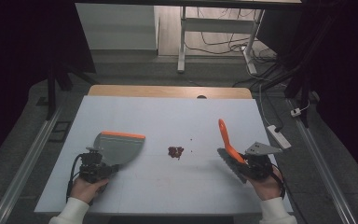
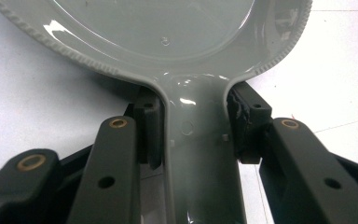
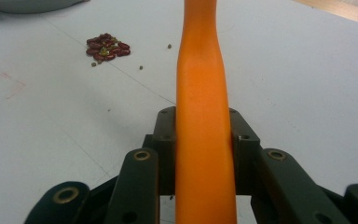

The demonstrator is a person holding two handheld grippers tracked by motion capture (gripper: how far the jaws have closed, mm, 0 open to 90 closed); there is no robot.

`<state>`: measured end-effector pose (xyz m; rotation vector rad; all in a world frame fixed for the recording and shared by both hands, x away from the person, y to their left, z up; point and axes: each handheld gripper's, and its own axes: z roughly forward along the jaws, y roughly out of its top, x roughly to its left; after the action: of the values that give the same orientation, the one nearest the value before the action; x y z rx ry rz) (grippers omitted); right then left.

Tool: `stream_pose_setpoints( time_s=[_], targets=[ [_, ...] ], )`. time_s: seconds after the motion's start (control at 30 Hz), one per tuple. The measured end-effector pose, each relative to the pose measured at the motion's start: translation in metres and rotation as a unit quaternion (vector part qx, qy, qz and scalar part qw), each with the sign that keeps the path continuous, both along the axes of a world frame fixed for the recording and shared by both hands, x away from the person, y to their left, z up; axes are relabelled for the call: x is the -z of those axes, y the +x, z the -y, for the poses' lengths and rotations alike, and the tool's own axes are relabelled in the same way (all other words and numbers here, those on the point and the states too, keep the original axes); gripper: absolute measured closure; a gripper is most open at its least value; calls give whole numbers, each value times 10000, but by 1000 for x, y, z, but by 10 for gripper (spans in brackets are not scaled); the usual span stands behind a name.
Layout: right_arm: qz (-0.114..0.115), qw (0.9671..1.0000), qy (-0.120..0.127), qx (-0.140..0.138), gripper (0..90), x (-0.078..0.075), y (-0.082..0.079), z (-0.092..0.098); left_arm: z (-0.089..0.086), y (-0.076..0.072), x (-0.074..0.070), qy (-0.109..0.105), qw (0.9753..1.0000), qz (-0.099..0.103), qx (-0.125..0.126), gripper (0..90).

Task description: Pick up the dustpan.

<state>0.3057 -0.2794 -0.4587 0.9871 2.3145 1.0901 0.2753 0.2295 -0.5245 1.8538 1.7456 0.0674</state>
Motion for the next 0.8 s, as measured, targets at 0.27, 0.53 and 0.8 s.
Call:
stream_pose_setpoints(
  time_s=[0.27,0.53,0.8],
  targets=[
    [15,10000,-6,5,702,0,0,0,-1,-1,-1,-20,9999,105,105,616],
    [15,10000,32,12,703,-1,0,1,-2,-2,-4,-150,9989,337,295,616],
    [34,10000,9,7,702,0,1,0,-7,-2,-9,-237,9972,628,342,617]
  ],
)
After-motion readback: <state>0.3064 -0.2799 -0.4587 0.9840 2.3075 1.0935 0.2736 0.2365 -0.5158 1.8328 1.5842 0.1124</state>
